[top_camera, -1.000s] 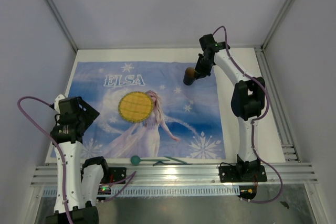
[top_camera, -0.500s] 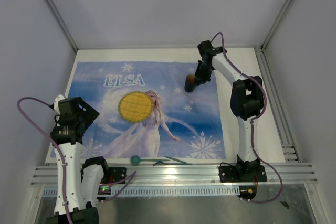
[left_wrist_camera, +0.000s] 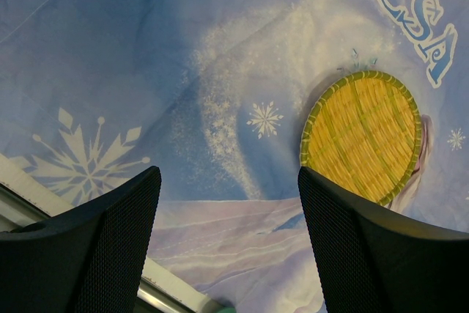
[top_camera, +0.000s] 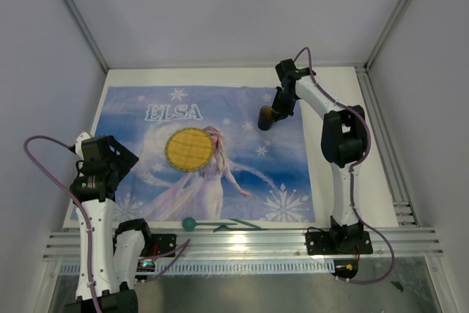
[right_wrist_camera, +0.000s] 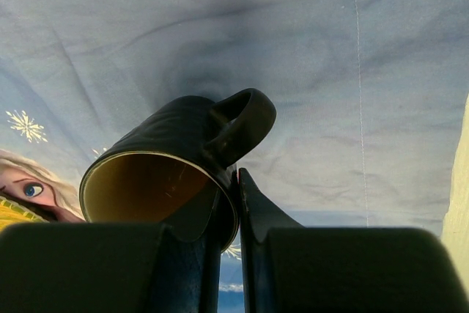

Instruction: Set the dinner table for one person

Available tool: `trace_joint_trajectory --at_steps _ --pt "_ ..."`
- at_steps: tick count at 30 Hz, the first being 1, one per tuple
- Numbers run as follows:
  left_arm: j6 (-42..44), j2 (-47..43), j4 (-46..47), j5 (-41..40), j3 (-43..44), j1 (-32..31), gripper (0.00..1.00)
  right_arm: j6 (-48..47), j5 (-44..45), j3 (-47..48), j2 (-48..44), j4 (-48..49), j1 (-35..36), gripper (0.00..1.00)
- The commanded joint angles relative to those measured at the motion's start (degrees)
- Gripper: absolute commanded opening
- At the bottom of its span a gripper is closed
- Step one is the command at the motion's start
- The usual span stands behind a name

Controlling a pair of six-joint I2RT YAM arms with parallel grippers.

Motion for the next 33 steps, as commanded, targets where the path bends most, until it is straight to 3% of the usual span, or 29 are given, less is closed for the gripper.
trace_joint_trajectory --at_steps 1,33 --pt "-0.6 -0.7 1.4 0.1 0.2 -0.1 0.78 0.6 0.9 0.4 0.4 1.6 0.3 0.03" --pt "-0.8 -1.1 0.2 -1.6 0.9 -0.2 0.78 -2.4 5.6 1.0 -1.7 -1.9 -1.1 0.03"
